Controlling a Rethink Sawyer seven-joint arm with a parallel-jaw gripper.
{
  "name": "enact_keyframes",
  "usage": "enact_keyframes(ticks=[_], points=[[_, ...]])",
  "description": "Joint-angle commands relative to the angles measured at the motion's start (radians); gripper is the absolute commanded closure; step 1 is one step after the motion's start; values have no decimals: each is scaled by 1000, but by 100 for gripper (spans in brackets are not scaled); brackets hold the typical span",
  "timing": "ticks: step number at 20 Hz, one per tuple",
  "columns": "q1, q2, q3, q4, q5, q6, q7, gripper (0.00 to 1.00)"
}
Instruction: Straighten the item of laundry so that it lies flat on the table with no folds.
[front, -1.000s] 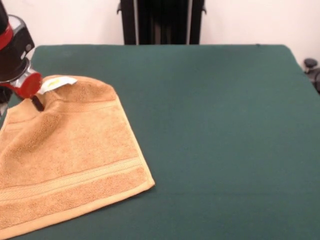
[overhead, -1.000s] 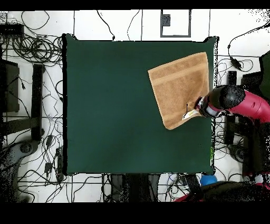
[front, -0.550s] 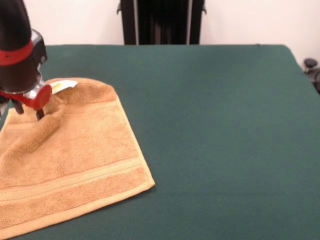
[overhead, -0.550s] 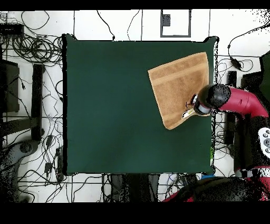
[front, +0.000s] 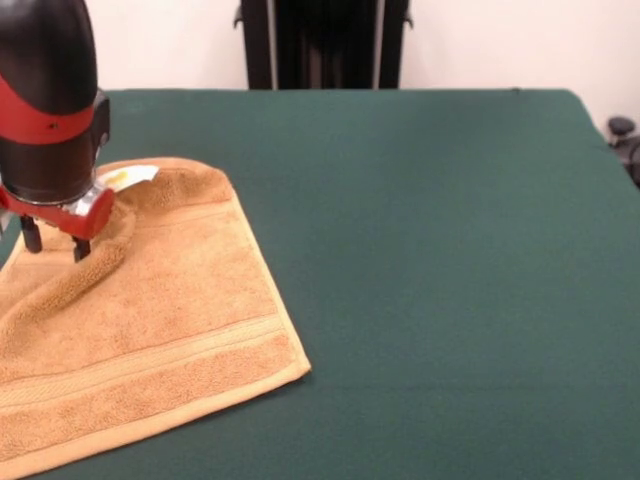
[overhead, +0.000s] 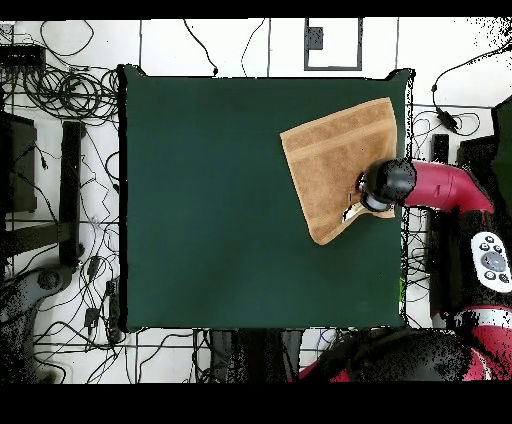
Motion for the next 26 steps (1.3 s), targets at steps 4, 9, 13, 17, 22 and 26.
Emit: enact_keyframes(ticks=[4,9,13,17,22,26], points=[[82,68,-26,78,52,102,24,0],[8,62,-13,84,126,367,-178,0],[-24,54,-21,77,75,358,-270,0],[-36,30,-26,73,6,317,-303,0],[-25,-72,-43,212,-37,206,-255,0],[-20,-139,-59,327,-58,144,-198,0]])
